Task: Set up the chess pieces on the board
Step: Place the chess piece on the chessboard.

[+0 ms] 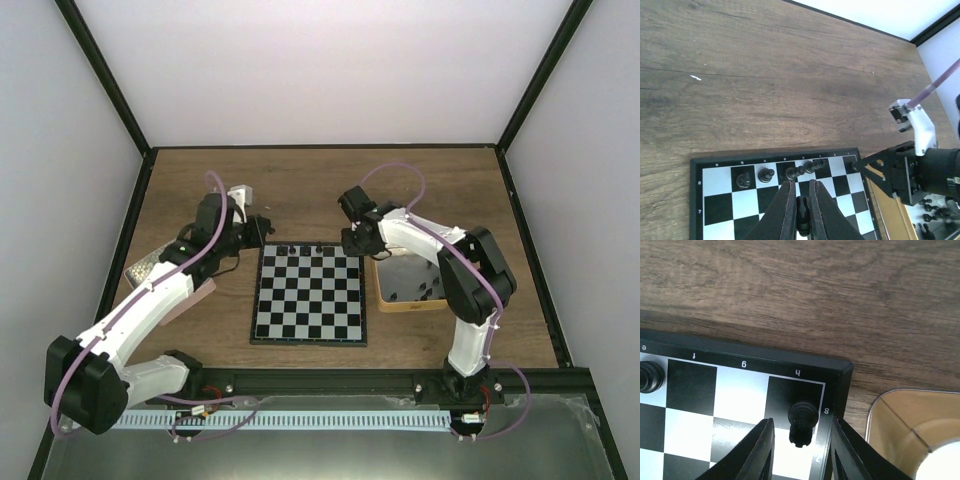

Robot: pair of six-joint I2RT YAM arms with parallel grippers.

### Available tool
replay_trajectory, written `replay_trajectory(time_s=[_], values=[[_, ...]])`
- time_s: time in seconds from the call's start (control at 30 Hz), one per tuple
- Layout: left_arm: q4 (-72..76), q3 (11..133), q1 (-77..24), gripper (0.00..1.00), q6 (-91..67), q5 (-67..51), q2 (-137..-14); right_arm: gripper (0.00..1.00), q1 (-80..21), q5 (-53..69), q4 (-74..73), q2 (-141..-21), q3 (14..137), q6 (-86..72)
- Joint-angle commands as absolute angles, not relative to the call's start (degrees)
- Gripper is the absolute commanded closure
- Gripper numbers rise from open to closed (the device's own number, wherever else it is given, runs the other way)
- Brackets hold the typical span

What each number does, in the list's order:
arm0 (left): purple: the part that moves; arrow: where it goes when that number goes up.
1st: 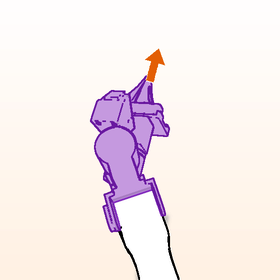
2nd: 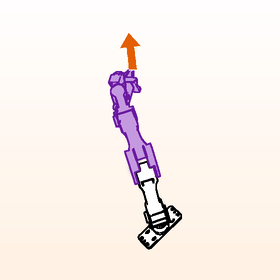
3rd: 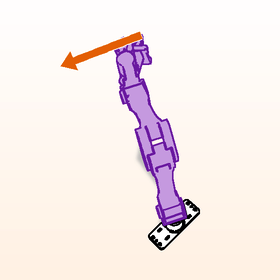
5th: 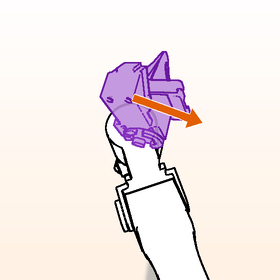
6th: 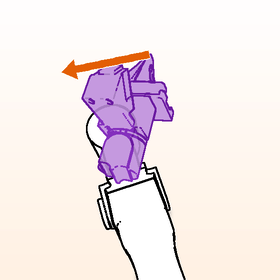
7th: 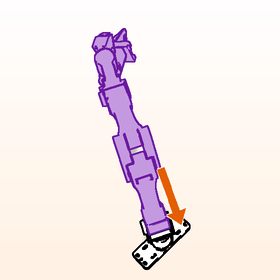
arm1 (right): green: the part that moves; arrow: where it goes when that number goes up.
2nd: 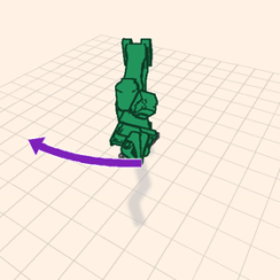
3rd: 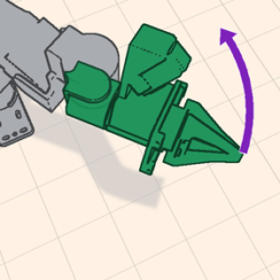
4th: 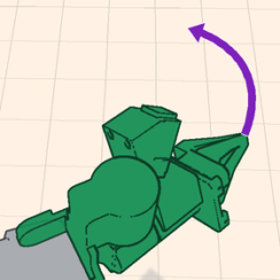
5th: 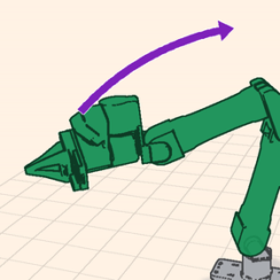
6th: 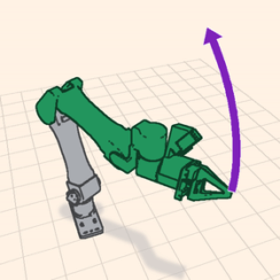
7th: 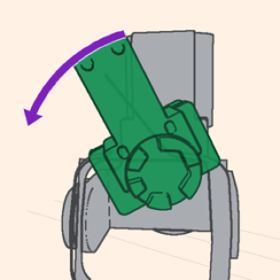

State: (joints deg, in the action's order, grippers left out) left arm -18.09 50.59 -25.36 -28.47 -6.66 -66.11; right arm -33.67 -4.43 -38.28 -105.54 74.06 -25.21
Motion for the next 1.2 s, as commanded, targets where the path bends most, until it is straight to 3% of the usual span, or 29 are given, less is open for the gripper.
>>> replay_trajectory(time_s=[0.0, 0.6, 0.77, 0.9, 1.17], values=[[-15.72, 52.91, -26.43, 0.96, -29.08, -8.6, -66.38, 0.67, -33.47, -2.86, -35.39, -105.39, 72.55, -26.37], [-15.73, 55.13, -30.28, 0.96, -29.21, -8.88, -69.87, 0.8, -33.4, -1.68, -31.91, -107.33, 70.58, -27.2], [-15.25, 56.45, -32.26, 0.96, -28.31, -8.67, -71.73, 0.66, -33.4, -2.03, -31.36, -104.92, 70.08, -27.33], [-15.34, 58.59, -34.44, 0.96, -26.81, -8.14, -74.98, 0.46, -33.41, -2.81, -31.6, -100.41, 69.6, -28.07], [-17.03, 64.58, -39.6, 0.96, -23.95, -4.18, -84.7, 0.34, -30.77, -9.37, -27.83, -83.68, 59.61, -35.77]])
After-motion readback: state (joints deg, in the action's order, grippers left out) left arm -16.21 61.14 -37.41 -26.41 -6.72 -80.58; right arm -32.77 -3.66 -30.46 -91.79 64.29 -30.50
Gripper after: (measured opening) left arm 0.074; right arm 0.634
